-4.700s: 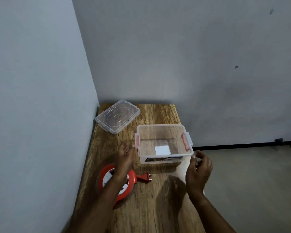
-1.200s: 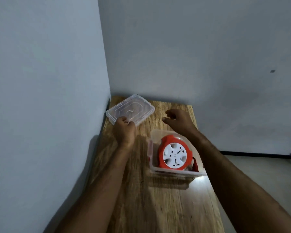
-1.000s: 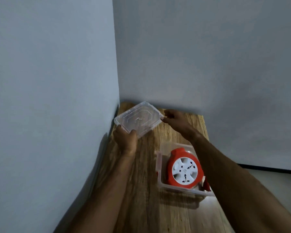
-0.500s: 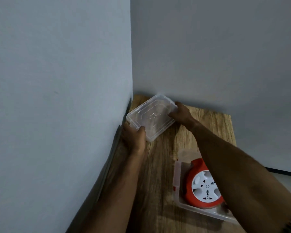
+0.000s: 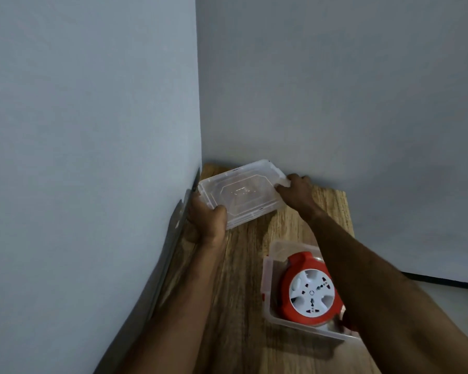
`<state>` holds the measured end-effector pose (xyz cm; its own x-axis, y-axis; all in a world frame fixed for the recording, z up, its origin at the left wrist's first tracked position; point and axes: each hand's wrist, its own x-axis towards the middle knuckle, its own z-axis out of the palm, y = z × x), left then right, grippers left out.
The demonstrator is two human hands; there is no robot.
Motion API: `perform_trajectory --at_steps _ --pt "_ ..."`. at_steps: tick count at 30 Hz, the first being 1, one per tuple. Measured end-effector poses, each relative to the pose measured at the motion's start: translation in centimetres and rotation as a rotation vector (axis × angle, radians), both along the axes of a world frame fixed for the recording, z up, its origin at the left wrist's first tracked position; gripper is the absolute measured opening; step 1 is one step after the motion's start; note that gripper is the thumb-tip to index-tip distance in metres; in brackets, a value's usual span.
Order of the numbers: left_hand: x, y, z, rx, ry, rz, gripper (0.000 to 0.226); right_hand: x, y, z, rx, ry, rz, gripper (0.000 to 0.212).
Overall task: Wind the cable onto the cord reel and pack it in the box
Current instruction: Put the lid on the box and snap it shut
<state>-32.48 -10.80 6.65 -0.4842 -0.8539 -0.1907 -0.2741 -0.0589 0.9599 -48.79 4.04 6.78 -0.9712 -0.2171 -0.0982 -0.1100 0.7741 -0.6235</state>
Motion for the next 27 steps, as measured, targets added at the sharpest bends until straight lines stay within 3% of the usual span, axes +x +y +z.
perform_trajectory --at_steps 6,16,27 --pt "1.0 2.6 3.5 -0.081 0.089 -0.082 0.066 3.5 5.2 2.9 -0.067 0.043 -0.092 0.045" --pt "5.7 9.0 5.8 -0.133 0.132 -0.43 0.039 12.4 16.8 4.8 -0.072 0.18 -0.3 0.041" --pt "10.2 13.4 -0.5 -0.348 0.076 -0.61 0.058 20.7 23.5 -0.1 -0.027 0.125 -0.448 0.031"
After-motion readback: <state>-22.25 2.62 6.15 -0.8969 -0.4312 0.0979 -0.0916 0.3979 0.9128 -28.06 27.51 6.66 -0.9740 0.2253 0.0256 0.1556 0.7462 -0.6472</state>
